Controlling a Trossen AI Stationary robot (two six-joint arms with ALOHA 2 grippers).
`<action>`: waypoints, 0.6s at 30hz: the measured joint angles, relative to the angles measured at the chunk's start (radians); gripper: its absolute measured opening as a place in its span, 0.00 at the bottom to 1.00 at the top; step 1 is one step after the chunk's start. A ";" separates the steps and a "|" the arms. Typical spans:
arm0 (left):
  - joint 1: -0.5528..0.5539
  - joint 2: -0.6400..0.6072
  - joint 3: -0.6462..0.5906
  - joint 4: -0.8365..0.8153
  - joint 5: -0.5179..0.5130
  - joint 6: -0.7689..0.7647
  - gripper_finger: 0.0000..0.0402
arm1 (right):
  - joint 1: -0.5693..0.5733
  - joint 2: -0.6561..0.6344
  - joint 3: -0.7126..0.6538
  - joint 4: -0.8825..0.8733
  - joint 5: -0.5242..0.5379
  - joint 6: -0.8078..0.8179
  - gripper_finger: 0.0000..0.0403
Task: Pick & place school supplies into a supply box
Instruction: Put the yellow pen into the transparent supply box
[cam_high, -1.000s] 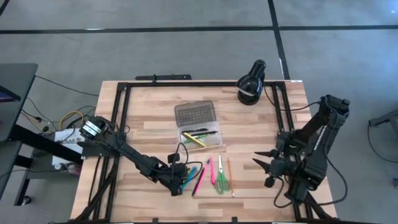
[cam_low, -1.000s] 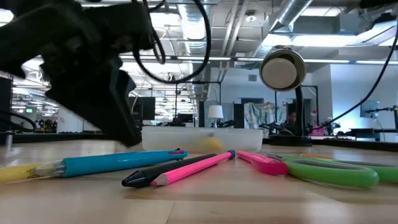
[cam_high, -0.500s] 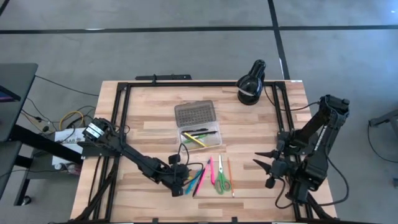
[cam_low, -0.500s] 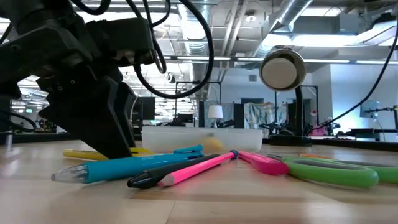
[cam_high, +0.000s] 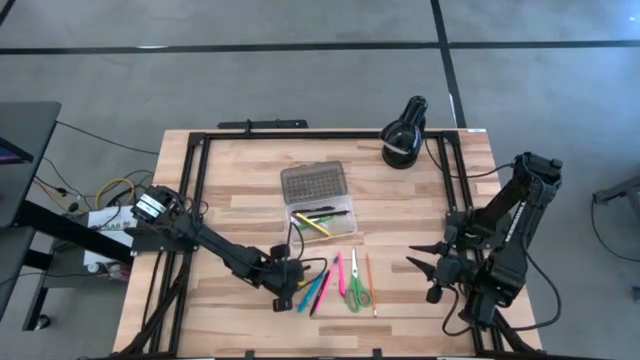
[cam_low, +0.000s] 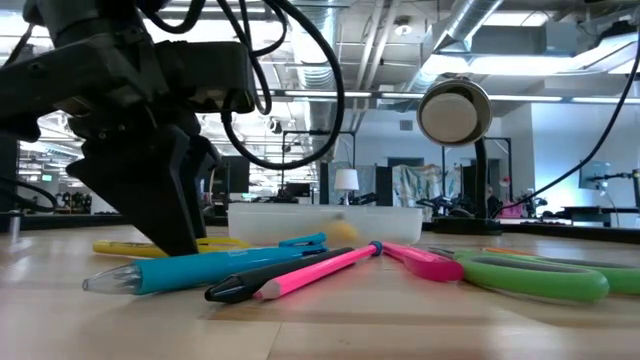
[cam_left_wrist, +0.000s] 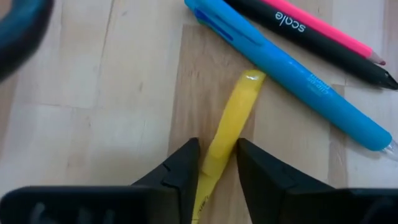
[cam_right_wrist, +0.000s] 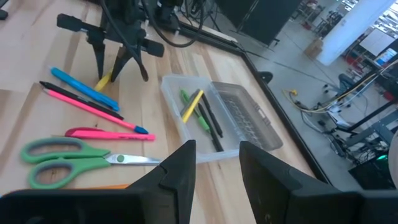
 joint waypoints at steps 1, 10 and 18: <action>0.003 0.000 0.000 -0.001 0.004 0.007 0.22 | 0.000 0.000 0.000 0.002 0.000 0.000 0.29; 0.016 -0.006 0.000 -0.009 0.018 0.028 0.08 | 0.000 0.000 0.000 0.003 0.000 0.000 0.29; 0.011 -0.073 -0.013 -0.056 -0.011 0.031 0.09 | 0.000 0.001 0.000 0.005 -0.001 0.000 0.29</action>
